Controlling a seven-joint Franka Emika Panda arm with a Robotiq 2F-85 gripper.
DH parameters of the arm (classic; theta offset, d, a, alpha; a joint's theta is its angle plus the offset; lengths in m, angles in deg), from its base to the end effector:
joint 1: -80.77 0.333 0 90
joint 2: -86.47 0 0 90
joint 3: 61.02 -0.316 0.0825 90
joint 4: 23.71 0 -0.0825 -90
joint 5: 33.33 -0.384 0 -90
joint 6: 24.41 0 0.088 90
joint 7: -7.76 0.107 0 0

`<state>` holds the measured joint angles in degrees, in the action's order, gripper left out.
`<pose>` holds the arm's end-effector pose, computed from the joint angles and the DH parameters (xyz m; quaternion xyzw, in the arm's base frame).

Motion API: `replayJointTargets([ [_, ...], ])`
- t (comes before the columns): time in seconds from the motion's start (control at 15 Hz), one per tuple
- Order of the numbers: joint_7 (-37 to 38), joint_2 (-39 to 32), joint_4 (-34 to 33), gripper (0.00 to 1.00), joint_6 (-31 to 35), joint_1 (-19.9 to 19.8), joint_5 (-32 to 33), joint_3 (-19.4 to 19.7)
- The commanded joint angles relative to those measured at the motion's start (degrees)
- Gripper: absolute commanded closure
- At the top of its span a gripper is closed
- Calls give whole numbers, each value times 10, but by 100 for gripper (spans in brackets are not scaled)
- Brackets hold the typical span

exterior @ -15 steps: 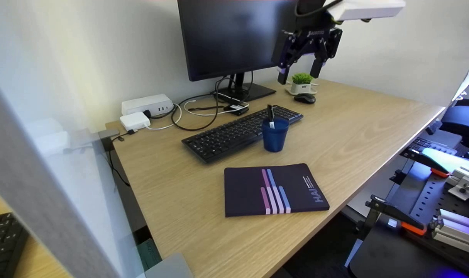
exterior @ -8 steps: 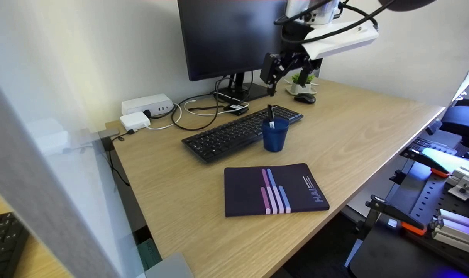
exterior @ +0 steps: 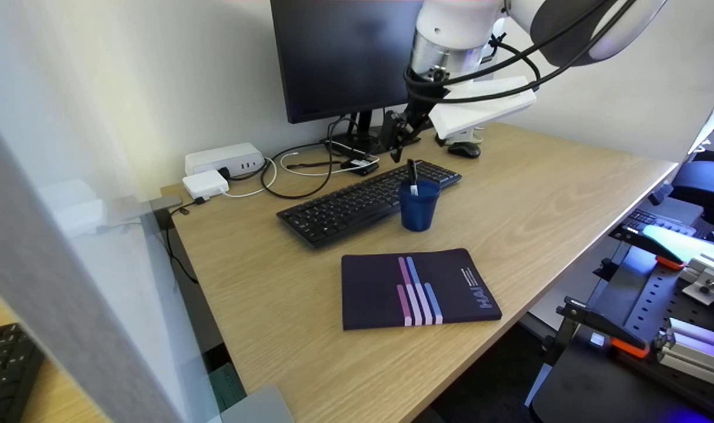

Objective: Take the marker from the cup and put it on the table

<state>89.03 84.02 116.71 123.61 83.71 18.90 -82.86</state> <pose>0.4345 0.2168 0.2877 0.9631 -0.1068 0.2210 0.1106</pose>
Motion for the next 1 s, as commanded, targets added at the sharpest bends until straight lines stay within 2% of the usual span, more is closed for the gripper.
replayJointTargets([
  [0.0,68,-48,-31,0,-2,5,71,4],
  [0.47,141,-105,-60,0,-10,7,147,14],
  [0.87,158,-127,-74,0,-14,8,171,20],
  [0.93,159,-129,-75,25,-14,9,172,20],
])
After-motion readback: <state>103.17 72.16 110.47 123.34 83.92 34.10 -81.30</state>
